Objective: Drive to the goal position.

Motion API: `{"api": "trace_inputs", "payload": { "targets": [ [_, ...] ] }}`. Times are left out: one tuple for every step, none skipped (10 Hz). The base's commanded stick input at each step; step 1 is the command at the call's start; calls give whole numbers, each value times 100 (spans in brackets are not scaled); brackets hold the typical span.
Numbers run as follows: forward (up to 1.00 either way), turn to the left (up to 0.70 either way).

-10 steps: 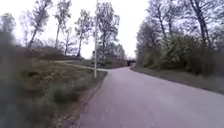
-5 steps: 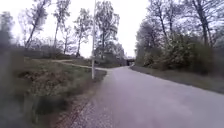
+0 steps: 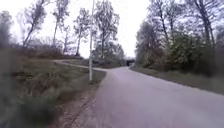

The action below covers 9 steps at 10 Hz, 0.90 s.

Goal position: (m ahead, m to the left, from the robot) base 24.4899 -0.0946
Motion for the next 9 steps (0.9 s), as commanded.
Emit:
{"api": "trace_inputs", "payload": {
  "targets": [
    [100,0],
    [100,0],
    [100,0],
    [100,0],
    [100,0],
    [100,0],
    [100,0],
    [100,0],
    [100,0]
  ]
}}
